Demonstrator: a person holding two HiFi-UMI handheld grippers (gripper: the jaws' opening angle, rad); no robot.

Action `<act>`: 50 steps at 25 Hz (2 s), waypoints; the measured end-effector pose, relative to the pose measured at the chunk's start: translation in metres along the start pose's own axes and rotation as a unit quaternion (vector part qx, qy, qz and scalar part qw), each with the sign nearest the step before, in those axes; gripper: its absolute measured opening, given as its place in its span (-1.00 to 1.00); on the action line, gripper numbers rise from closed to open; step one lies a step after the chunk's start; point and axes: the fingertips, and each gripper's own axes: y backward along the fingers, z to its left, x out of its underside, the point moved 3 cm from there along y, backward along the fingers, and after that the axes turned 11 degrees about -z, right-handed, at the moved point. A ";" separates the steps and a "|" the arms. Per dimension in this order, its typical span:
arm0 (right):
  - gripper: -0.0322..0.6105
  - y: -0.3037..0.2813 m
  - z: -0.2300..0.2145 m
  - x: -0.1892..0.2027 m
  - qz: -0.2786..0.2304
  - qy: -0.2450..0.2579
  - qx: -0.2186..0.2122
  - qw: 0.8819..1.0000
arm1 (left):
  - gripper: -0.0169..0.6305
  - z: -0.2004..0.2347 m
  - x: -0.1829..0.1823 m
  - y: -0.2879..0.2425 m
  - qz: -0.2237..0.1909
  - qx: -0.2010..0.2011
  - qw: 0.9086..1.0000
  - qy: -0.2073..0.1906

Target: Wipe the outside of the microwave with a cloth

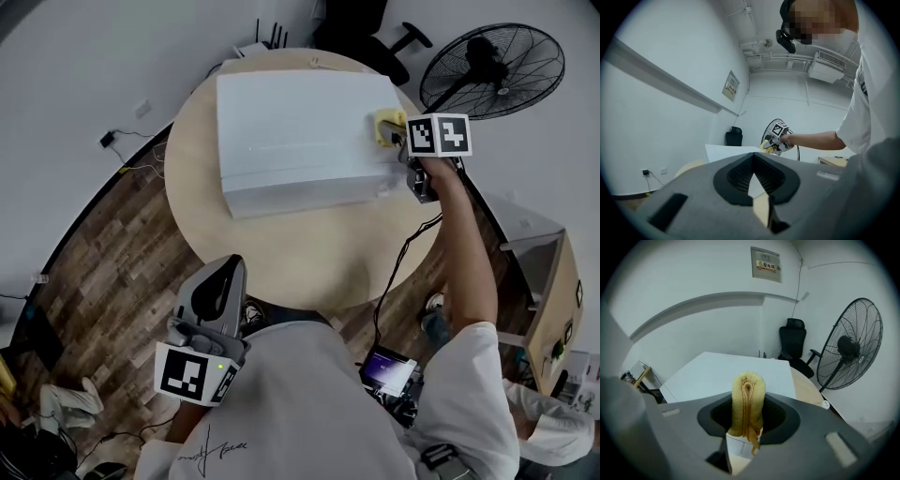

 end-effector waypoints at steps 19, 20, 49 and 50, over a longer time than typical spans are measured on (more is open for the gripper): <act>-0.48 -0.018 -0.068 0.022 0.056 0.114 0.132 0.983 | -0.96 -0.001 0.010 -0.023 0.010 -0.006 1.000 0.008; -0.48 -0.018 -0.064 0.020 0.056 0.117 0.133 0.983 | -0.96 -0.002 0.009 -0.022 0.009 -0.006 1.000 0.008; -0.48 -0.047 0.099 0.005 0.027 0.085 0.056 0.994 | -0.96 0.030 -0.019 0.077 -0.029 -0.055 0.998 -0.004; -0.48 -0.049 0.105 0.005 0.025 0.085 0.054 0.995 | -0.96 0.031 -0.019 0.079 -0.030 -0.055 0.998 -0.004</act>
